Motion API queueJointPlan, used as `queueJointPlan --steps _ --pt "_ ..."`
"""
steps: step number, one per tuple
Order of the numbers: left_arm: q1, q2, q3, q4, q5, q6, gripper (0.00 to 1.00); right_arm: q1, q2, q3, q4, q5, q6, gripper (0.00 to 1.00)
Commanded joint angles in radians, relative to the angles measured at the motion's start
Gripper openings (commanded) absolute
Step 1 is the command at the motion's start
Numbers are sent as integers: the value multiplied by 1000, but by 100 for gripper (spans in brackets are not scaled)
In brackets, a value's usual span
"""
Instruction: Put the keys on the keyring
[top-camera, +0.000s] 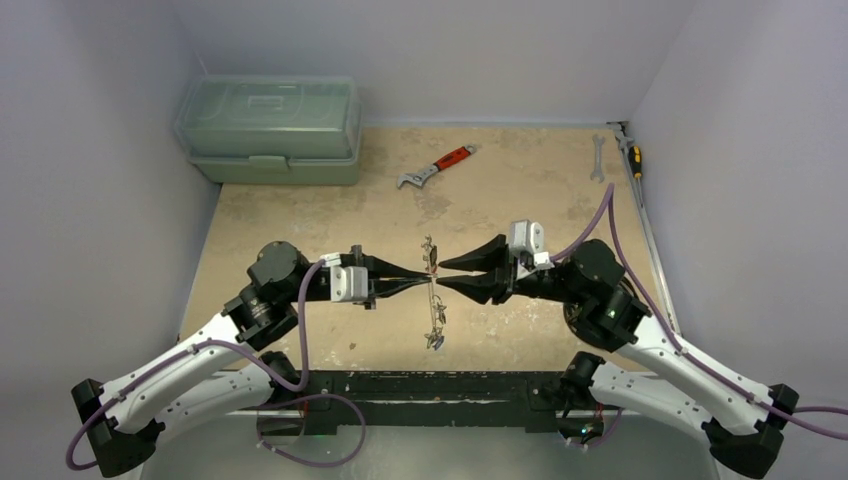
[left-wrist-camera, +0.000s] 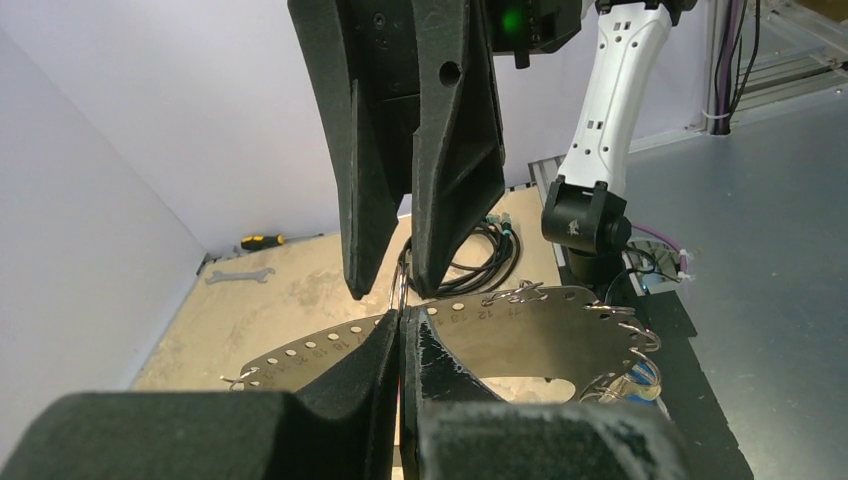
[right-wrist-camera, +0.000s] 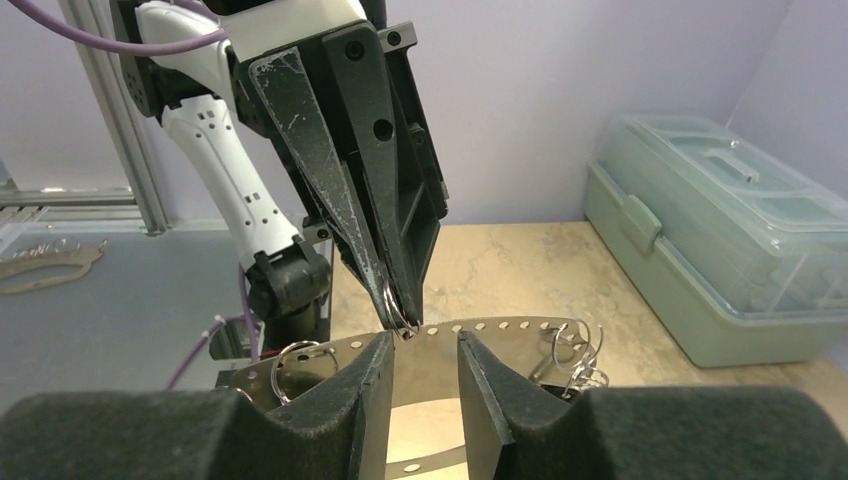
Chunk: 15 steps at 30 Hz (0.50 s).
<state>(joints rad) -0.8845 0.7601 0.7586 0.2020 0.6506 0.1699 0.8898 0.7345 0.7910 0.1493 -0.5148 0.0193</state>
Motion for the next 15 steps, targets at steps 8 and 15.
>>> queueJointPlan --steps 8,15 --pt "2 -1 -4 105 13 -31 0 1 22 8 72 -71 21 29" --pt "1 9 -12 118 13 -38 0 1 41 8 113 -93 40 18"
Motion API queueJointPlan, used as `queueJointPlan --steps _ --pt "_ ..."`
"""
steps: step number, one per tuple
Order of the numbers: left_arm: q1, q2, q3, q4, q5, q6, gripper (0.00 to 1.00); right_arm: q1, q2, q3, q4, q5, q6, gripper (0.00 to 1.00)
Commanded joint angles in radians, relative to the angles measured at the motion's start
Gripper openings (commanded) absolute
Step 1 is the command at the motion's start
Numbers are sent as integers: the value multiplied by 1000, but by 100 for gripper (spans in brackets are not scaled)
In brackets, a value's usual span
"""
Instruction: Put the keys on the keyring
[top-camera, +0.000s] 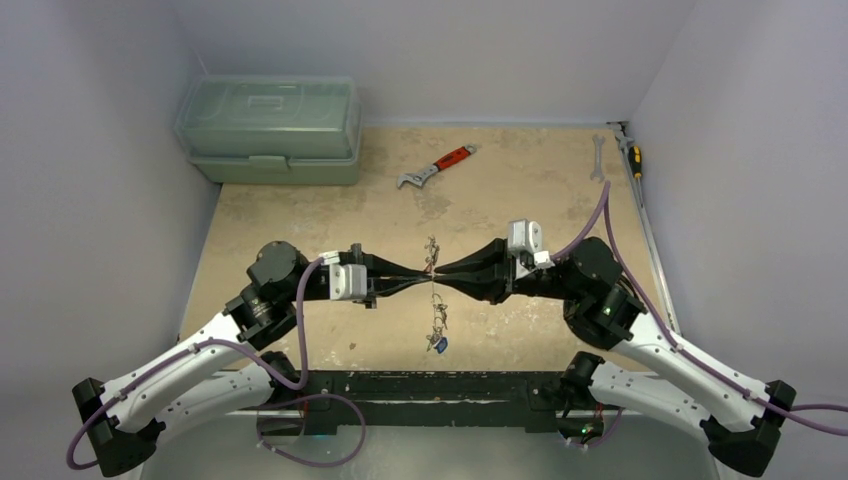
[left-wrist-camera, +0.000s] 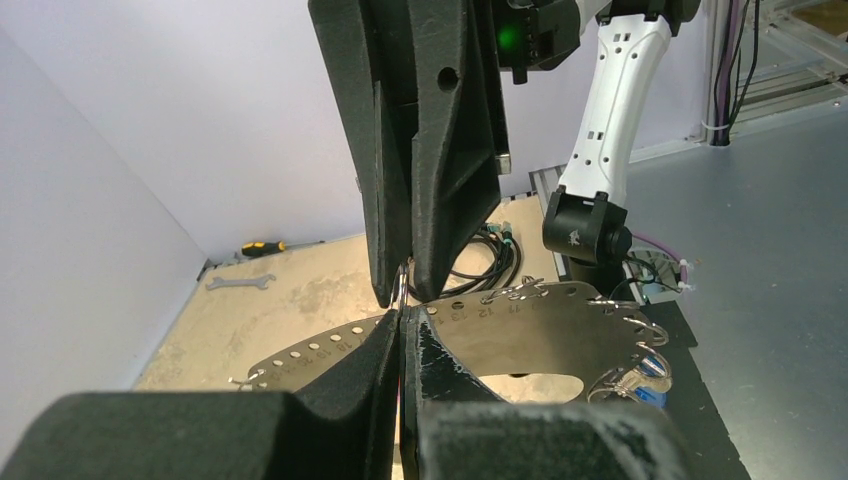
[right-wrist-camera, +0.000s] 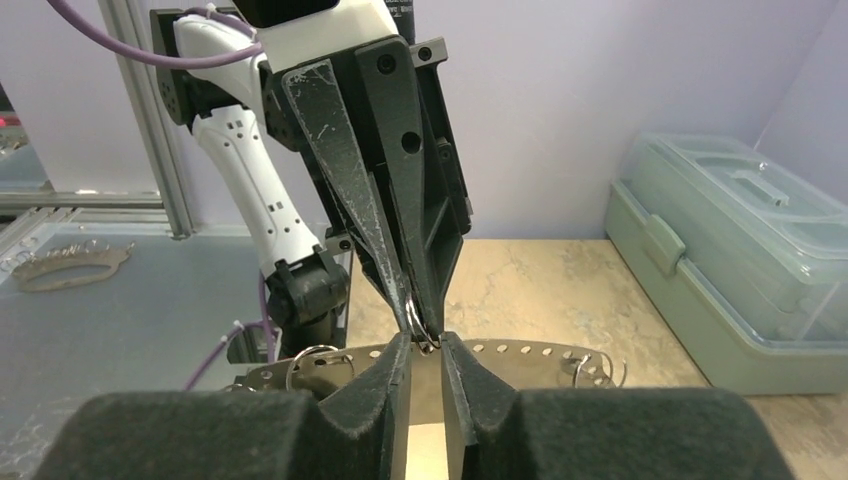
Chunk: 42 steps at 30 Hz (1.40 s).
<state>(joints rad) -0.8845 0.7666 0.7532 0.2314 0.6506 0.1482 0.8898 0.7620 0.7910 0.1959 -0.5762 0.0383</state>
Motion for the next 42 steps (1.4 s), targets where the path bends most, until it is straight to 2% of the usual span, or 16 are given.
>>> queueJointPlan --steps 1,4,8,11,13,17,19,21,25,28,33,42 --pt "2 3 -5 89 12 -17 0 1 17 10 67 -36 21 14" --pt "1 5 -6 91 13 -19 0 1 25 12 66 -42 16 1" --pt "2 7 2 70 -6 -16 0 1 20 14 46 -8 -2 0" --pt "2 2 32 -17 -34 23 3 1 17 35 -19 45 -31 0" --pt "2 -3 57 -95 -51 59 17 1 21 54 -67 77 -73 0" --pt "2 -4 120 -277 -102 113 54 1 46 112 -181 125 -127 0" --pt "1 -2 157 -368 -137 143 59 1 66 150 -258 161 -163 0" --pt "1 2 192 -440 -172 167 58 1 79 186 -324 193 -193 0" --pt "2 37 260 -576 -234 211 44 3 107 269 -461 252 -250 0" --pt "2 71 300 -637 -263 234 39 12 132 328 -559 303 -288 0" --pt "1 109 313 -607 -229 230 41 53 180 399 -694 390 -333 0" --pt "2 185 358 -566 -204 253 41 93 228 475 -790 429 -361 0"
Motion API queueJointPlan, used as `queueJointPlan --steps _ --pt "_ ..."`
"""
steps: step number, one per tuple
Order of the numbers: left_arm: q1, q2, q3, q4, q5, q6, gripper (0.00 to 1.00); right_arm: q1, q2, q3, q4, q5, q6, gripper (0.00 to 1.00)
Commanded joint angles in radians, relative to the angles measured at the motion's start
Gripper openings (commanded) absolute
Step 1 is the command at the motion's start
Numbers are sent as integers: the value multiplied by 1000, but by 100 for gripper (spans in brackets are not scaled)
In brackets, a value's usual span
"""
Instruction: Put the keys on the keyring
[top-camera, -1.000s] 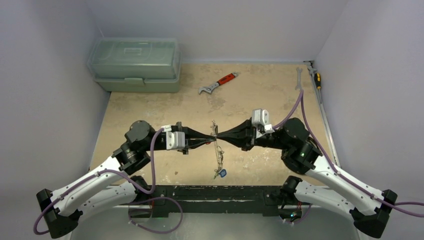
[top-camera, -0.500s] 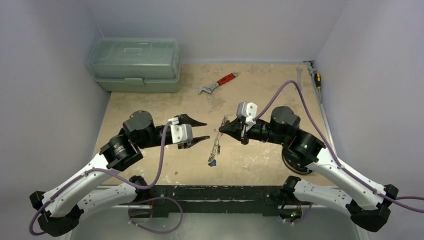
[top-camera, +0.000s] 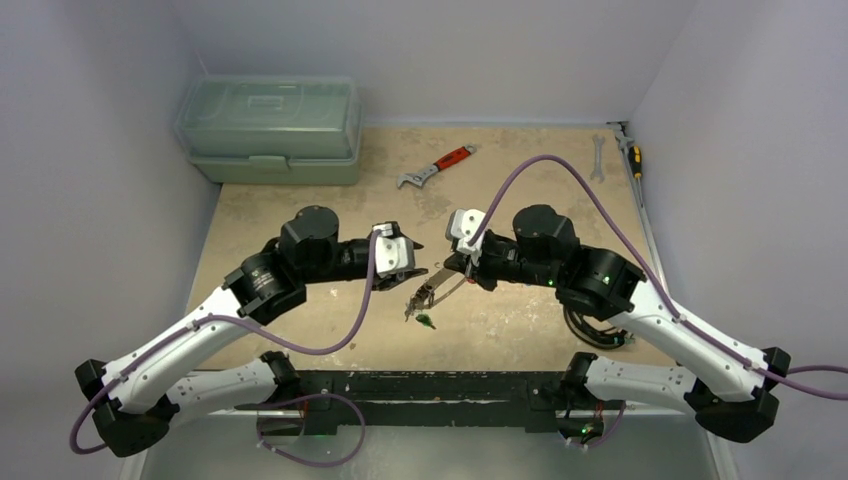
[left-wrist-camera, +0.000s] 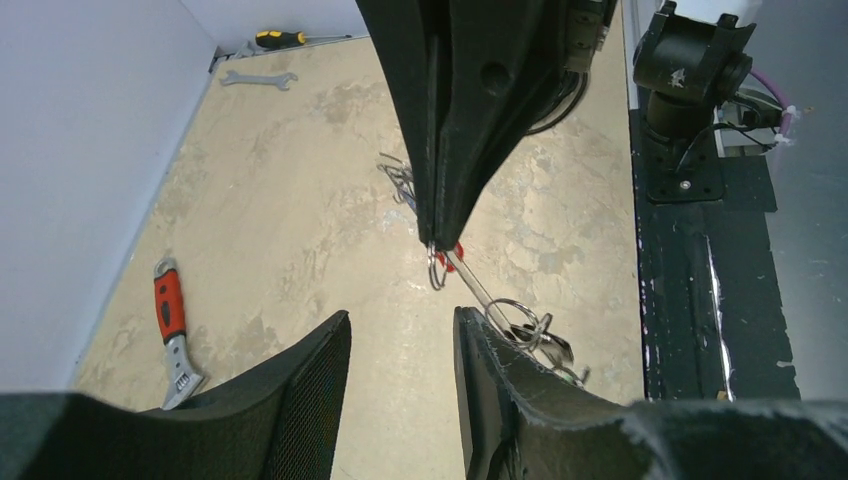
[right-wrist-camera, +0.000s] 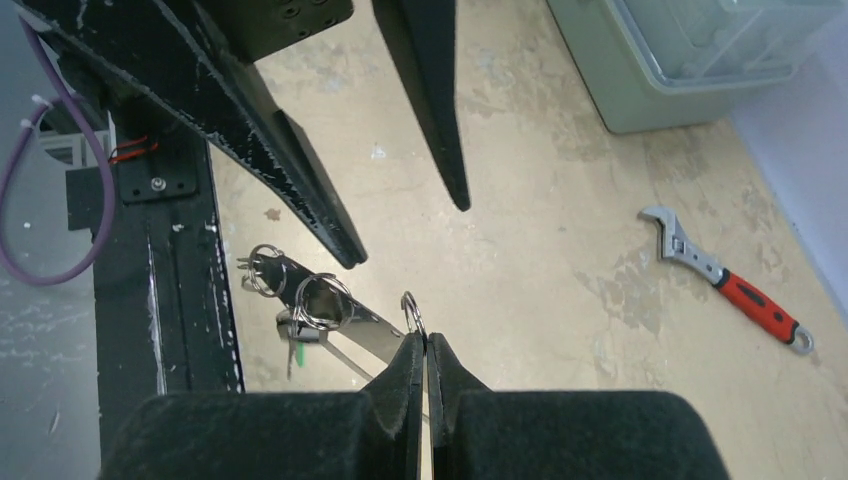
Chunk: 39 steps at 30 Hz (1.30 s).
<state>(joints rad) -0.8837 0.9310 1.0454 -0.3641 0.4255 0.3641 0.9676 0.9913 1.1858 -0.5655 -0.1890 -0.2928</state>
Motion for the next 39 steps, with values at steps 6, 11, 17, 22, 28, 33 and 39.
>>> queueJointPlan --steps 6,11,17,22,28,33,39 --pt "1 74 88 33 74 50 38 24 6 91 -50 30 -29 0" --pt "2 112 105 31 126 35 35 28 7 93 -49 26 -28 0" --pt "2 154 123 26 169 14 32 32 9 94 -53 24 -33 0" --pt "1 198 140 11 196 10 16 36 2 85 -48 22 -38 0" --pt "0 227 157 -21 205 14 14 37 -26 66 -28 26 -44 0" --pt "2 220 158 -43 192 23 25 37 -36 60 -28 29 -46 0" --pt "-1 232 157 -60 192 35 18 37 -34 57 -21 23 -47 0"
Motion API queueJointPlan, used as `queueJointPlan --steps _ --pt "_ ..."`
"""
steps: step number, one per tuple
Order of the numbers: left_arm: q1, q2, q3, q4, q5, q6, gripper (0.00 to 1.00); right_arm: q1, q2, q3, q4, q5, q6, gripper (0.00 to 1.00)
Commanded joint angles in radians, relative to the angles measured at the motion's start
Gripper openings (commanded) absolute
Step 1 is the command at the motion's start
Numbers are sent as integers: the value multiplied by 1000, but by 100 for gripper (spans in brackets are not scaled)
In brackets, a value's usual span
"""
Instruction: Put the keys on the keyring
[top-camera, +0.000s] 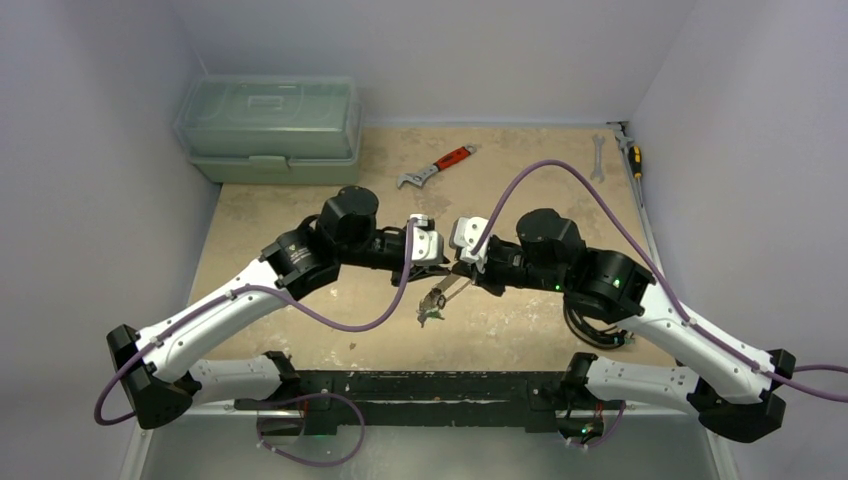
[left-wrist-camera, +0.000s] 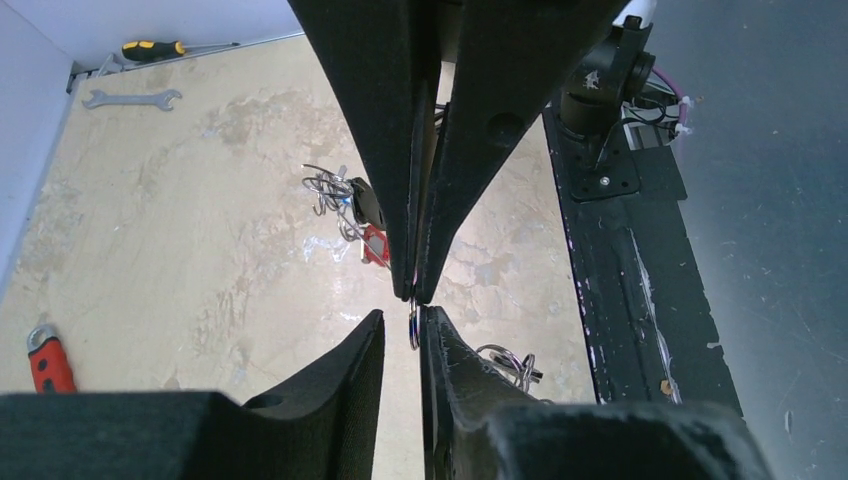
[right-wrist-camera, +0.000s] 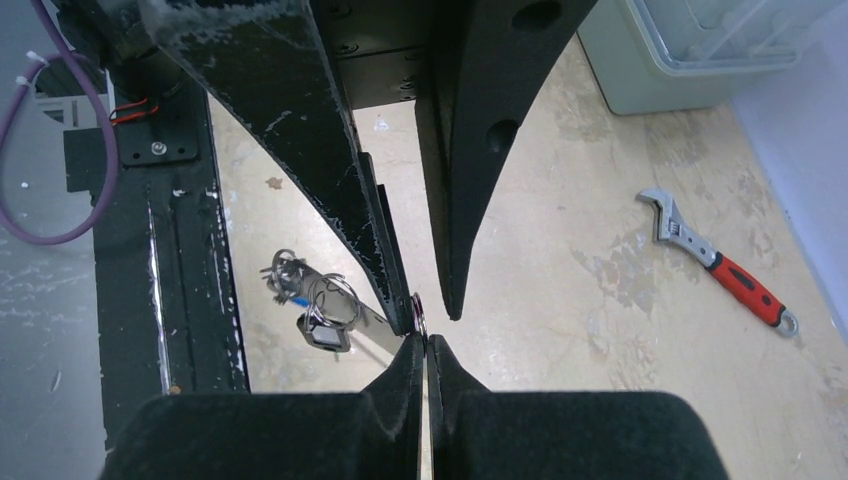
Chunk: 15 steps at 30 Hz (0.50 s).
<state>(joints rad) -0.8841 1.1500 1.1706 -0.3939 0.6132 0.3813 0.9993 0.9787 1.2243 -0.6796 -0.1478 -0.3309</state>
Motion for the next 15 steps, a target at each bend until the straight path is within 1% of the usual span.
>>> queueJointPlan --steps 1,4,7,10,14,15 --pt "0 17 33 -35 7 17 17 5 -22 19 95 -19 -10 0" --pt "0 24 33 -43 -1 18 14 7 -21 23 95 -23 -10 0" --pt "0 31 31 -50 -12 26 0 7 -24 22 97 -27 -12 0" --pt "-1 27 23 -48 -5 35 0 7 -28 20 107 -33 -13 0" --pt "-1 -21 -28 29 -45 20 0 9 -60 -1 154 -35 -9 0" --pt "0 -43 -46 58 -50 10 0 9 -75 -16 174 -26 -2 3"
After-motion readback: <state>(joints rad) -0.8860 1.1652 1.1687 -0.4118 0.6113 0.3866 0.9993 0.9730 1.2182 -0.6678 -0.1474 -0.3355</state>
